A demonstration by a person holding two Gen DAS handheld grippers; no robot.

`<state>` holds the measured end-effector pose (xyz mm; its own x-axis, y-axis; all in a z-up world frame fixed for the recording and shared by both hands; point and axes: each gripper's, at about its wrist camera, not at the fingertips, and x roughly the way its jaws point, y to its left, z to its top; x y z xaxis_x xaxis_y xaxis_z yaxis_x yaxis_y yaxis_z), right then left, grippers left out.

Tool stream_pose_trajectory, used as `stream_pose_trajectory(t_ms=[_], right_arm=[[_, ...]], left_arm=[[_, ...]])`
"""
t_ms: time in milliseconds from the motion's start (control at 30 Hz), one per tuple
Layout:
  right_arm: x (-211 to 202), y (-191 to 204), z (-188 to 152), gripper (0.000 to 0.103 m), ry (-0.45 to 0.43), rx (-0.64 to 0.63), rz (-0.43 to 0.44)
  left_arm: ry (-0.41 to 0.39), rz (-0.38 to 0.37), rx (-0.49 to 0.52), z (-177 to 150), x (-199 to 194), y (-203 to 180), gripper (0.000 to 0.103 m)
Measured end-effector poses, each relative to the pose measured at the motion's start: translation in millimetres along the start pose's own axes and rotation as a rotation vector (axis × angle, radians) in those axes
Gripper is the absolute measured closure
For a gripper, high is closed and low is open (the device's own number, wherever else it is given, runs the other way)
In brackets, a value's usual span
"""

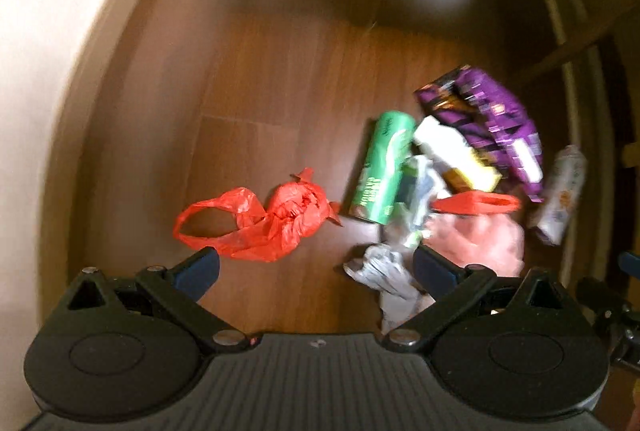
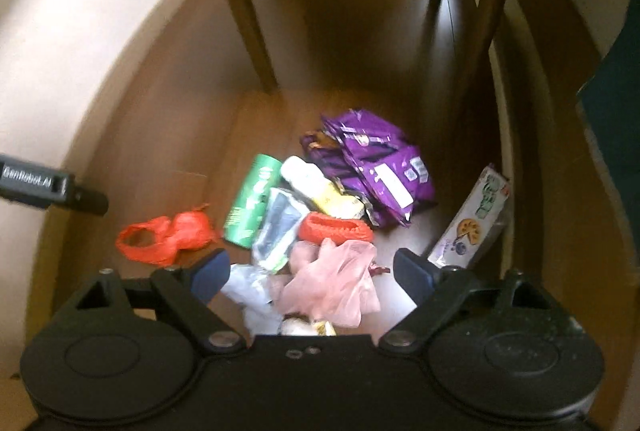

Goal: Collect trash
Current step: 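Lower left tool onto red plastic bag while right tool grasps pink mesh net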

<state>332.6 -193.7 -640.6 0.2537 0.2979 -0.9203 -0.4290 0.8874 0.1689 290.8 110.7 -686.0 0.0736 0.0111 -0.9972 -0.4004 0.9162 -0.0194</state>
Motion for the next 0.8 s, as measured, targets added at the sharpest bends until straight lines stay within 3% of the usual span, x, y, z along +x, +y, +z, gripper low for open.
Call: stream_pose_trajectory(t_ms=[267, 333, 400, 467, 533, 600, 667, 800], right_arm=[[132, -16, -27, 0.023, 0.115, 0.043, -0.047], [157, -19, -33, 0.024, 0.163, 0.105, -0.046], [176, -22, -39, 0.024, 0.183, 0.159, -0.060], [188, -22, -42, 0.027, 0.196, 0.188, -0.065], [195, -22, -43, 0.034, 0.206, 0.209, -0.056], [196, -18, -43, 0.039, 0.198, 0.201, -0.050], [193, -14, -44, 0.050, 0.188, 0.186, -0.048], [182, -10, -45, 0.074, 0.181, 0.166, -0.037]], left_arm=[[0.082, 0.041, -0.029, 9, 126, 9, 0.000], [0.108, 0.041, -0.047, 7, 148, 13, 0.001], [0.131, 0.044, -0.053, 5, 167, 15, 0.010], [0.153, 0.044, -0.062, 5, 181, 18, 0.030], [0.168, 0.036, -0.075, 6, 189, 20, 0.041], [0.163, 0.039, -0.076, 6, 192, 21, 0.044], [0.157, 0.034, -0.072, 7, 193, 21, 0.060], [0.153, 0.028, -0.055, 7, 191, 17, 0.073]])
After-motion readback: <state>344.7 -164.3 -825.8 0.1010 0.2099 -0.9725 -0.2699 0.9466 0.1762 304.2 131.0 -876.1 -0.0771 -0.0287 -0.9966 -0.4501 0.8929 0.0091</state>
